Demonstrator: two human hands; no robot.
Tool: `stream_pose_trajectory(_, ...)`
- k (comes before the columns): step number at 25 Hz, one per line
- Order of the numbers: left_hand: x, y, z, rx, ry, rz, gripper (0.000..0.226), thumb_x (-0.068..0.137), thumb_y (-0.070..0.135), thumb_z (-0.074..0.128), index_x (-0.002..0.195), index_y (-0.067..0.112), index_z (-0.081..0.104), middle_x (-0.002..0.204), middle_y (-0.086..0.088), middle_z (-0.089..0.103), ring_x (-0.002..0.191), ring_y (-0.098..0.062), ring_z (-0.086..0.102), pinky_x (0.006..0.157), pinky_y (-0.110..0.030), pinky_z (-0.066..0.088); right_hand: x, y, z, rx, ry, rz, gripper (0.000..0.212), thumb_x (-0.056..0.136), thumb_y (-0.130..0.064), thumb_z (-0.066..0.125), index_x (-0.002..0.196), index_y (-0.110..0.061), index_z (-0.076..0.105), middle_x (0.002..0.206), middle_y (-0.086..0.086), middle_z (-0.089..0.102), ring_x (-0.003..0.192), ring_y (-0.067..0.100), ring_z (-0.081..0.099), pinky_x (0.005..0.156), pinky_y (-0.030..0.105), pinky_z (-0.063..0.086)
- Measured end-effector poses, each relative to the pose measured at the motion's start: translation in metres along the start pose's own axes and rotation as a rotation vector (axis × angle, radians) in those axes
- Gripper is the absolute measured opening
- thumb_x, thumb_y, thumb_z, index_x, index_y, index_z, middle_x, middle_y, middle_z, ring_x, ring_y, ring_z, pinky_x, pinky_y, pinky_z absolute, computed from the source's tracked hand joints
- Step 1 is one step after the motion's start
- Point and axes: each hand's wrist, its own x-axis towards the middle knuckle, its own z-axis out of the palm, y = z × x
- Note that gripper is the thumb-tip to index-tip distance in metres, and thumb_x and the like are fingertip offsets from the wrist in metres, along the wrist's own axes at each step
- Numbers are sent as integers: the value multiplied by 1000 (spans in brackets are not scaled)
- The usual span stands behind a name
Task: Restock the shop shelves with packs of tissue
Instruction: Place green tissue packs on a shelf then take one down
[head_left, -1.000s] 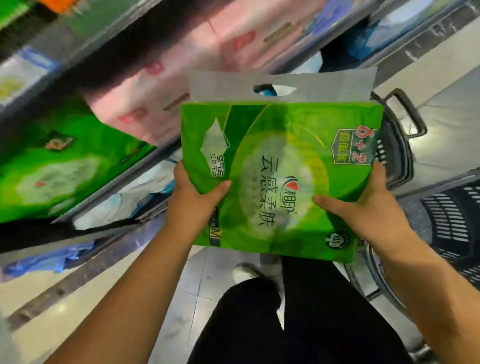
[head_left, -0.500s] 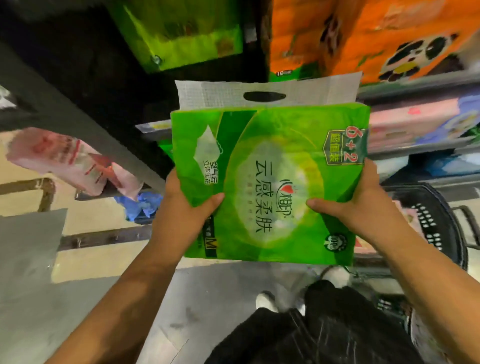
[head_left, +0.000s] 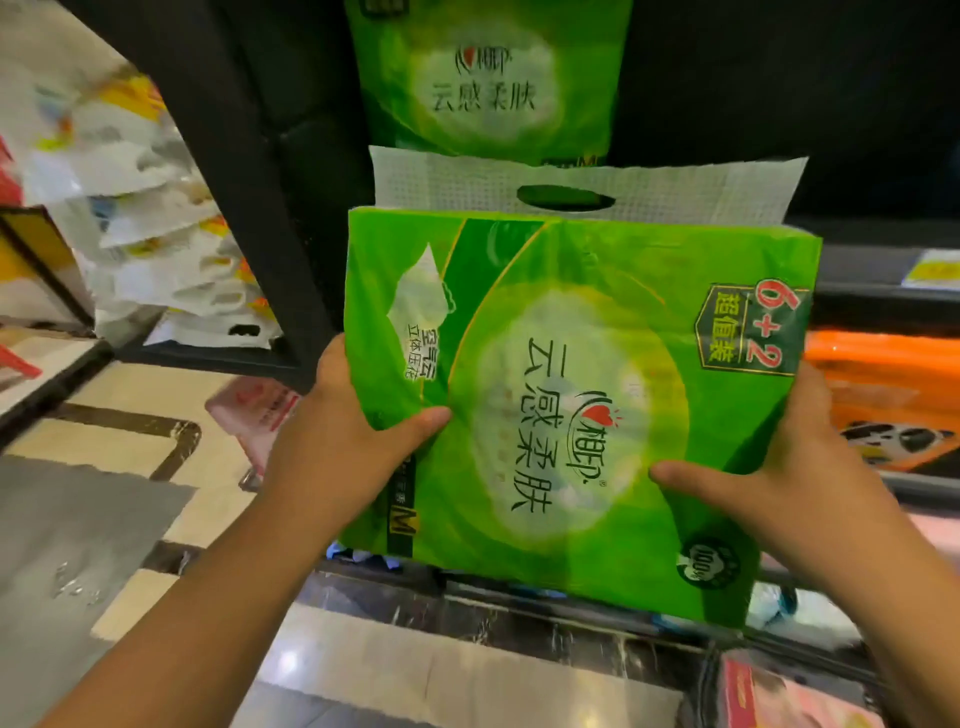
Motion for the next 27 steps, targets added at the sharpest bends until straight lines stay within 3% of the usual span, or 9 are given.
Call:
stream_pose_trajectory(3,29,36,-24,-5,51,46,82,66,54,76,134,35,35,103,21,53,102,-14,57,80,-28,44,37,-34,-29,10,10,-76,97,48,-39,88,122,-28,27,100,-8,51,86,17,52,68,33,42)
stream_pose_trajectory(5,50,56,-35,-4,73,79,86,59,65,73,131,38,34,108,20,56,106,-17,60,89,-38,48,61,-51,-47,11,26,-129,99,44,-42,87,123,-28,28,102,-5,52,92,25,57,73,37,46)
stream_pose_trajectory(7,64,75,-42,-24,100,122,88,54,73,72,128,40,36,107,24,58,102,-12,60,88,-38,50,81,-62,-59,-9,65,-188,104,43,-43,88,127,-26,29,104,-3,52,101,31,60,79,41,48)
stream_pose_trajectory(11,75,105,-43,-80,240,143,89,63,52,80,134,33,31,94,33,46,96,-8,54,79,-29,43,105,-77,-75,-1,180,-352,104,36,-53,81,124,-35,28,105,-7,46,104,34,60,82,45,49)
stream_pose_trajectory(15,66,112,-36,-183,396,142,89,52,52,82,122,36,30,103,26,50,101,-11,57,85,-32,46,113,-77,-75,80,310,-477,105,46,-41,90,129,-40,25,116,-7,50,114,37,53,89,53,47)
stream_pose_trajectory(18,71,115,-33,-273,511,175,98,48,53,80,129,31,30,106,31,48,106,-6,55,92,-28,44,129,-78,-74,45,373,-518,114,50,-79,69,141,-19,36,127,3,54,117,32,52,91,53,47)
stream_pose_trajectory(20,87,114,-33,-276,557,199,98,56,43,86,133,24,28,107,26,50,108,-7,54,94,-27,44,139,-83,-71,47,313,-515,116,53,-86,65,140,-12,42,131,8,54,120,31,53,95,51,47)
stream_pose_trajectory(24,119,107,-21,-297,551,207,99,63,35,87,138,23,24,116,14,48,107,-8,52,91,-24,41,156,-95,-51,107,496,-485,100,61,-34,88,139,-10,30,133,19,50,121,43,50,92,54,45)
stream_pose_trajectory(27,139,94,-9,-336,514,231,99,66,33,86,141,20,23,121,12,49,108,-5,51,89,-20,41,169,-94,-30,148,515,-450,102,62,-23,88,142,-20,24,138,15,47,127,39,45,98,52,43)
